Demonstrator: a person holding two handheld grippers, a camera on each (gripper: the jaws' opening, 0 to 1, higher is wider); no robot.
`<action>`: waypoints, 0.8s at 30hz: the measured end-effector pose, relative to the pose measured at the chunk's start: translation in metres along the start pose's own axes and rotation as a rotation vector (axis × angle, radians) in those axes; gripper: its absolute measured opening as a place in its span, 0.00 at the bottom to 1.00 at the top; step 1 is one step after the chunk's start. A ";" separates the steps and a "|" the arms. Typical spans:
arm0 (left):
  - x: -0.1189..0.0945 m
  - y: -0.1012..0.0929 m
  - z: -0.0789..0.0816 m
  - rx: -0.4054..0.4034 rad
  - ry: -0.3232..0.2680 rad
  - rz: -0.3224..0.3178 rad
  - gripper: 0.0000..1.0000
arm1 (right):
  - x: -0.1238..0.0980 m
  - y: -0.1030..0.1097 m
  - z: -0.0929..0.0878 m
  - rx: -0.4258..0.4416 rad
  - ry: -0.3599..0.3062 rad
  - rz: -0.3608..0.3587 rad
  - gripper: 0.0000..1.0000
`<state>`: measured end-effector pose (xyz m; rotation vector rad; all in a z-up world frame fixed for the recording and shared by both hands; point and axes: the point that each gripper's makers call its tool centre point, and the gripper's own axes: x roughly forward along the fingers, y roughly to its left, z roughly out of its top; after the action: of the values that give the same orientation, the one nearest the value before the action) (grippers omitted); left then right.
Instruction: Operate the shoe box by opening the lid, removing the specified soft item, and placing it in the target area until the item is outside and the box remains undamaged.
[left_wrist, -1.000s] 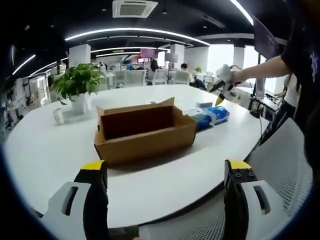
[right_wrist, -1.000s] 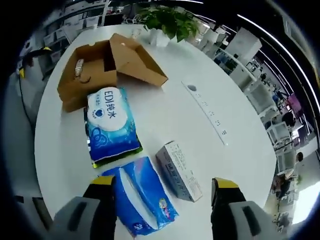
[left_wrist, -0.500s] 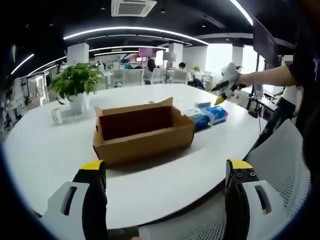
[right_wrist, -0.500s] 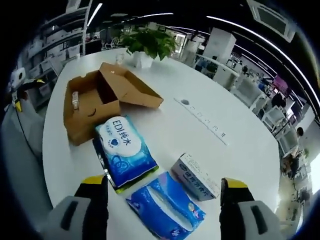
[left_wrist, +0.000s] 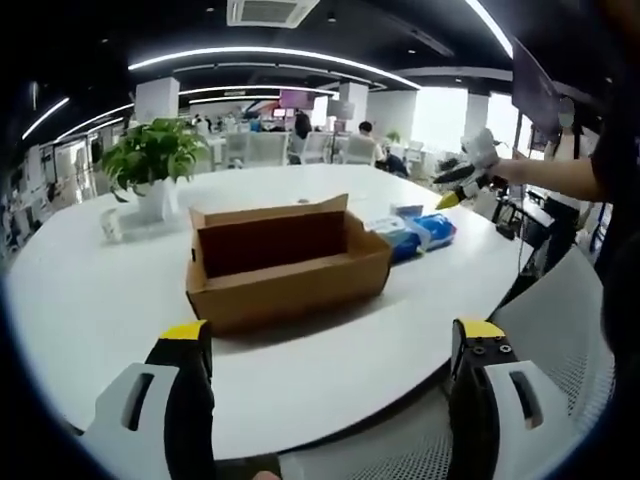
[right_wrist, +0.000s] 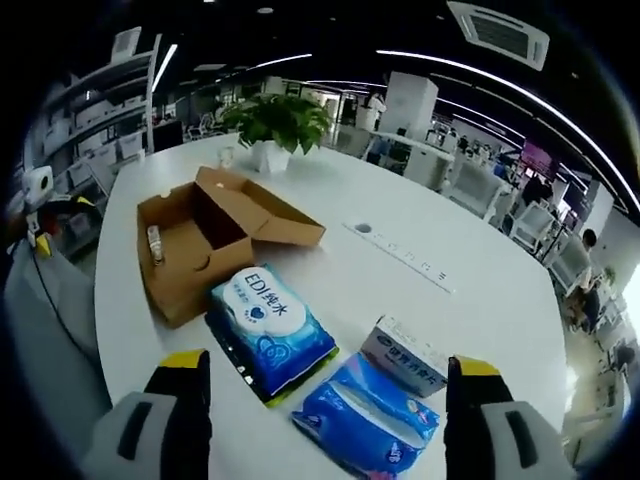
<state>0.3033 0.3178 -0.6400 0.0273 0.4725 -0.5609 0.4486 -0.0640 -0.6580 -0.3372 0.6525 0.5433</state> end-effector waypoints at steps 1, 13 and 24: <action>0.000 0.001 0.001 -0.001 -0.001 0.000 0.99 | -0.001 0.002 0.000 0.001 -0.004 0.001 0.99; 0.009 0.012 0.021 0.005 -0.023 -0.012 0.99 | -0.014 0.030 0.000 0.011 -0.046 -0.001 0.99; 0.023 0.025 0.034 0.045 -0.010 -0.028 0.99 | -0.026 0.055 -0.003 0.037 -0.083 -0.005 0.99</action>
<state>0.3482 0.3225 -0.6222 0.0607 0.4506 -0.5992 0.3977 -0.0303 -0.6502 -0.2795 0.5807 0.5371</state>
